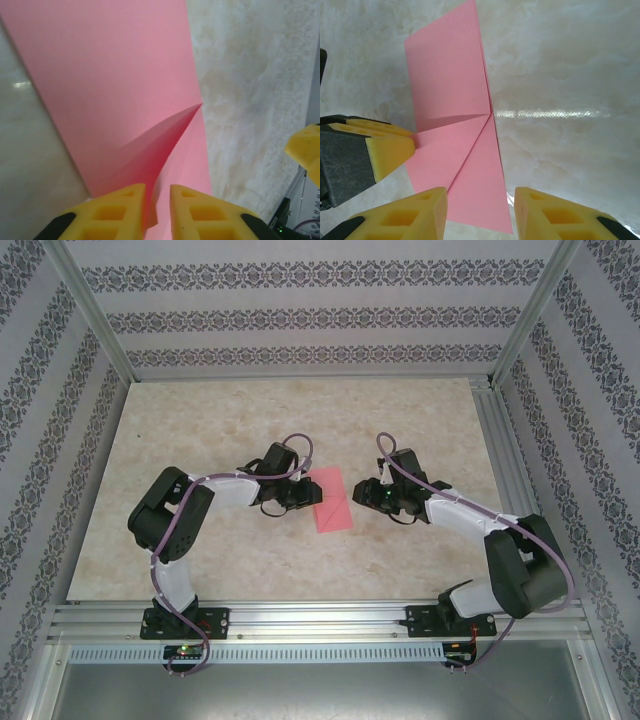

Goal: Fold a paper plane with a square sheet of paper (fold left side to right side)
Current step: Turn over the paper at the center of the table.

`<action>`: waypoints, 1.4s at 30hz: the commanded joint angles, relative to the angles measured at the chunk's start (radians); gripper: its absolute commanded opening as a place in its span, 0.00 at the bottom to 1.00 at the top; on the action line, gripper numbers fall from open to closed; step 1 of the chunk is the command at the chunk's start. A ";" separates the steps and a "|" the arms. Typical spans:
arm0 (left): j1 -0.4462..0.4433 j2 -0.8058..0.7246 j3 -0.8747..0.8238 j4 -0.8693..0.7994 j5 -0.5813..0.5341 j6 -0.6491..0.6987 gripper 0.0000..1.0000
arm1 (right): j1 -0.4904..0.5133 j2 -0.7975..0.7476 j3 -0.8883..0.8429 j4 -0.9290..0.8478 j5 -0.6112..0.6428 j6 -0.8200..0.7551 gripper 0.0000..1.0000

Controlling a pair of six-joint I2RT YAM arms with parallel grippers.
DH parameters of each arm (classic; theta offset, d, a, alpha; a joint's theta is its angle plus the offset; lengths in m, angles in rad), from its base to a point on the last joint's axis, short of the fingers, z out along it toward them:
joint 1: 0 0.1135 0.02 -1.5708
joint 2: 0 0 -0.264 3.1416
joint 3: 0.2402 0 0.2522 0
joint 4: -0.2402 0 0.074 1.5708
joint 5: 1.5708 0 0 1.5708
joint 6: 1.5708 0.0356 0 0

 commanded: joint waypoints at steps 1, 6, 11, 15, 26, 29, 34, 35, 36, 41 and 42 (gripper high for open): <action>0.009 0.025 0.005 0.068 0.033 0.000 0.17 | -0.003 0.026 -0.023 0.071 -0.043 0.037 0.40; 0.011 0.019 -0.001 0.078 0.035 -0.007 0.11 | 0.001 0.057 -0.037 0.162 -0.094 0.102 0.40; 0.020 -0.005 -0.017 0.085 0.032 -0.017 0.07 | 0.015 0.106 -0.056 0.277 -0.136 0.176 0.40; 0.032 -0.031 -0.036 0.083 0.026 -0.015 0.07 | 0.042 0.146 -0.045 0.312 -0.135 0.199 0.40; 0.049 -0.076 -0.082 0.101 0.028 -0.018 0.07 | 0.079 0.235 -0.015 0.411 -0.164 0.266 0.41; 0.048 -0.073 -0.082 0.110 0.032 -0.025 0.07 | 0.086 0.236 0.003 0.393 -0.154 0.250 0.41; 0.049 -0.075 -0.082 0.102 0.028 -0.020 0.07 | 0.088 0.259 0.030 0.359 -0.134 0.227 0.41; 0.049 -0.074 -0.079 0.100 0.026 -0.018 0.08 | 0.089 0.267 0.034 0.361 -0.140 0.228 0.41; 0.049 -0.072 -0.076 0.098 0.027 -0.019 0.08 | 0.090 0.276 0.046 0.367 -0.146 0.226 0.41; 0.049 -0.061 -0.070 0.098 0.026 -0.018 0.09 | 0.097 0.310 0.091 0.363 -0.156 0.212 0.40; 0.049 -0.058 -0.067 0.093 0.021 -0.016 0.10 | 0.097 0.314 0.095 0.362 -0.155 0.211 0.40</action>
